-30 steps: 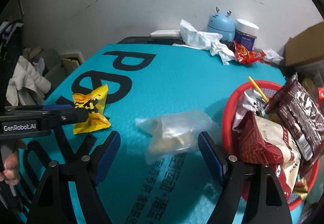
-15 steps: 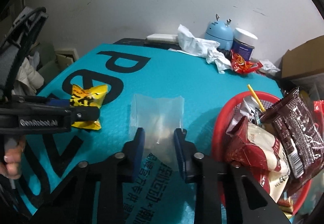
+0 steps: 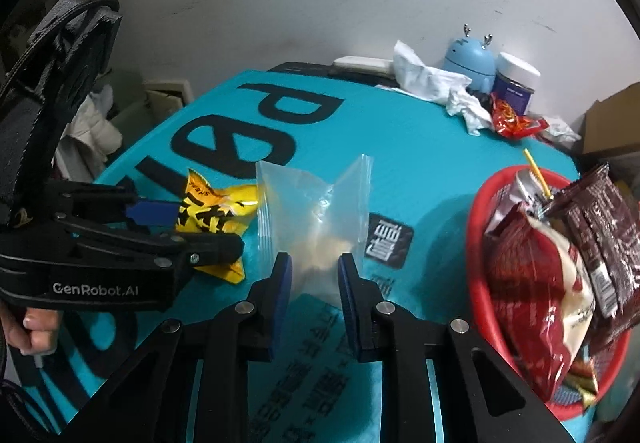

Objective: Organize snacks
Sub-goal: 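Grasp the clear snack bag with the right tool while the left tool grasps the yellow chip bag, then lift both bags and carry them over the red basket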

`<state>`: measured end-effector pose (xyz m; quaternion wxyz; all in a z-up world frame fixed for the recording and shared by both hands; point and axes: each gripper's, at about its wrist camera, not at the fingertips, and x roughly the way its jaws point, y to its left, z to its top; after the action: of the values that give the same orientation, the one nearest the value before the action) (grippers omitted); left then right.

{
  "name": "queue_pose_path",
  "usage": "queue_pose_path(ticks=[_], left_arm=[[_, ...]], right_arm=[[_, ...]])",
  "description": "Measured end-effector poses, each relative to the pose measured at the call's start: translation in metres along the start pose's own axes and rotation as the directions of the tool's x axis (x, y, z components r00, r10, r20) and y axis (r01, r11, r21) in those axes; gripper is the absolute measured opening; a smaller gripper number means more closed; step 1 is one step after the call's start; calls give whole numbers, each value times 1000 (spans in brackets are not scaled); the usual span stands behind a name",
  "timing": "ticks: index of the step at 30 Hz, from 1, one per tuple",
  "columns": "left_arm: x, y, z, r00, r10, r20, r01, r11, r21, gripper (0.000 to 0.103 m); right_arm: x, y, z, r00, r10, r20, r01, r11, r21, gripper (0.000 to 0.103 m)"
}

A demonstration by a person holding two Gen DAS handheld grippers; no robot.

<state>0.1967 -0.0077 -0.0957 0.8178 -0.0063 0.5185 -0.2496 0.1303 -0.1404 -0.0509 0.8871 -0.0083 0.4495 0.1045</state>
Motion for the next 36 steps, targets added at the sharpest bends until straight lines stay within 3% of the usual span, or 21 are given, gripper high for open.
queue_pose_path(ticks=[9, 10, 11, 13, 18, 21, 32, 33, 34, 36], left_arm=[[-20, 7, -31, 1000, 0, -8, 0, 998, -59, 52], [-23, 10, -35, 1000, 7, -7, -7, 998, -66, 52], [-25, 12, -37, 1000, 13, -5, -13, 998, -69, 52], [-30, 17, -41, 999, 34, 0, -34, 997, -76, 52], [-37, 28, -49, 998, 66, 2, -65, 993, -95, 52], [-41, 35, -52, 996, 84, 12, -82, 991, -107, 52], [-40, 46, -50, 995, 93, 23, -89, 986, -140, 52], [-39, 46, -51, 996, 90, 23, -86, 986, -145, 52], [-39, 46, -51, 996, 91, 25, -87, 986, -144, 52], [-40, 43, -52, 994, 103, 31, -98, 986, -133, 52]], right_arm=[[-18, 22, -14, 998, 63, -11, -63, 997, -45, 25], [-20, 23, -15, 997, 71, -8, -71, 997, -43, 34], [-23, 23, -15, 997, 78, 1, -77, 996, -37, 55], [-26, 23, -13, 996, 90, 29, -89, 995, -34, 72], [-16, 27, -3, 997, 79, 20, -78, 995, -59, 72], [-5, 30, 3, 996, 85, 6, -84, 992, -99, 84], [33, 41, 11, 962, 260, -84, -269, 955, -122, 85], [36, 42, 9, 958, 269, -97, -279, 953, -117, 81], [39, 44, 7, 958, 262, -113, -275, 954, -116, 62], [36, 48, 3, 970, 225, -91, -236, 962, -138, 53]])
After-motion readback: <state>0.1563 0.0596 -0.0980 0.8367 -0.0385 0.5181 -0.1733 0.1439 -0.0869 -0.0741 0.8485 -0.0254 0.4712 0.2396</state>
